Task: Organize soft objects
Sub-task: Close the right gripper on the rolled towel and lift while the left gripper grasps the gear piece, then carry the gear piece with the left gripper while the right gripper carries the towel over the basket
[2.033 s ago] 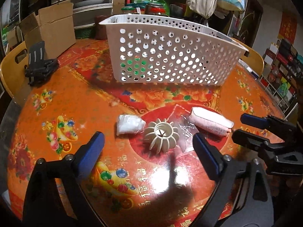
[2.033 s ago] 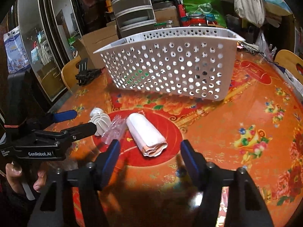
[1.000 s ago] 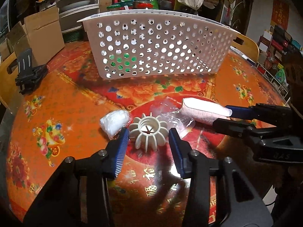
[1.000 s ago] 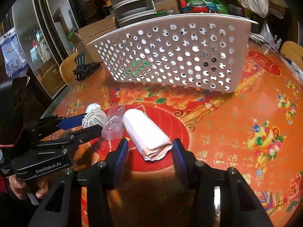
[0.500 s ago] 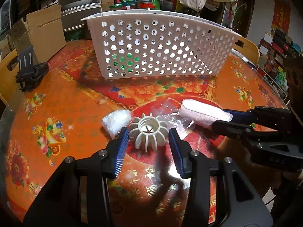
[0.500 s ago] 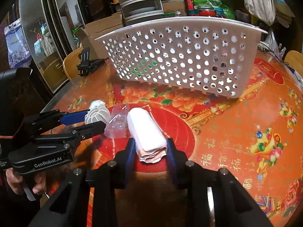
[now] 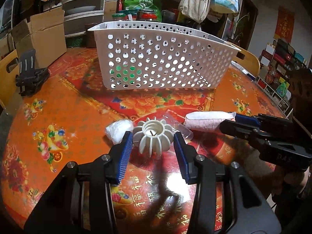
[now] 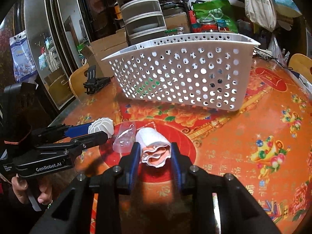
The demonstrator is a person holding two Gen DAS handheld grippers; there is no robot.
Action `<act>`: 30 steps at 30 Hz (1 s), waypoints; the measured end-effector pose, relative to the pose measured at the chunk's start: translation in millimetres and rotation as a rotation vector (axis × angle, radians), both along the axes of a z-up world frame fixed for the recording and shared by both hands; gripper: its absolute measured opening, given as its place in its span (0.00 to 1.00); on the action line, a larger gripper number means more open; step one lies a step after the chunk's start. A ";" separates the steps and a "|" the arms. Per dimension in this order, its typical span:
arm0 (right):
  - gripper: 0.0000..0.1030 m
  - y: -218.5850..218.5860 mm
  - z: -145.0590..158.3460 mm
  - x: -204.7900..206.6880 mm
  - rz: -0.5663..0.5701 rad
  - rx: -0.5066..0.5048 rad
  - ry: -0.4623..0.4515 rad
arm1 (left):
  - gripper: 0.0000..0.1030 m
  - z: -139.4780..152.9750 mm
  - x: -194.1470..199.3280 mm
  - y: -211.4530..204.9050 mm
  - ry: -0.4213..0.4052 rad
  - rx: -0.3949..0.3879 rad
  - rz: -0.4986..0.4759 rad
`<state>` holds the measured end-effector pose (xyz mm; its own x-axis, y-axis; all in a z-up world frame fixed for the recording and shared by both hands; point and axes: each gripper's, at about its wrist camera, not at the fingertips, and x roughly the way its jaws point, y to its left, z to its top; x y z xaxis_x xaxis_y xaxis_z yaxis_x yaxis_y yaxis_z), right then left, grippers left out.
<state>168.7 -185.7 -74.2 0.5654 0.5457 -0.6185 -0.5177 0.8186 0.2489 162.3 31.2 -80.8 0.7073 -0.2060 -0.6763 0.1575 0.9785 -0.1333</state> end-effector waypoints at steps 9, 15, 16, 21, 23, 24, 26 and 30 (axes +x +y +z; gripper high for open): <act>0.28 -7.4 8.2 -7.9 -0.015 0.035 -0.064 | 0.40 1.4 -1.4 5.7 -0.006 -0.033 0.011; 0.28 -13.2 14.5 -11.8 -0.029 0.057 -0.081 | 0.40 2.1 -1.6 6.9 -0.004 -0.035 0.022; 0.28 -14.0 16.7 -12.5 -0.032 0.055 -0.087 | 0.40 2.6 -1.3 7.3 -0.002 -0.035 0.023; 0.28 -24.6 30.9 -18.3 -0.054 0.058 -0.119 | 0.40 15.7 -3.7 5.1 -0.034 -0.031 0.021; 0.28 -28.9 35.8 -20.5 -0.064 0.063 -0.128 | 0.40 24.7 -6.2 2.8 -0.056 -0.023 0.018; 0.28 -31.3 38.7 -21.5 -0.067 0.064 -0.135 | 0.40 28.5 -7.0 1.4 -0.063 -0.021 0.014; 0.28 -34.1 43.3 -21.2 -0.072 0.068 -0.140 | 0.40 36.8 -7.5 -1.1 -0.078 -0.016 0.008; 0.28 -39.9 57.4 -18.7 -0.084 0.073 -0.164 | 0.40 54.0 -4.9 -2.6 -0.105 -0.025 -0.004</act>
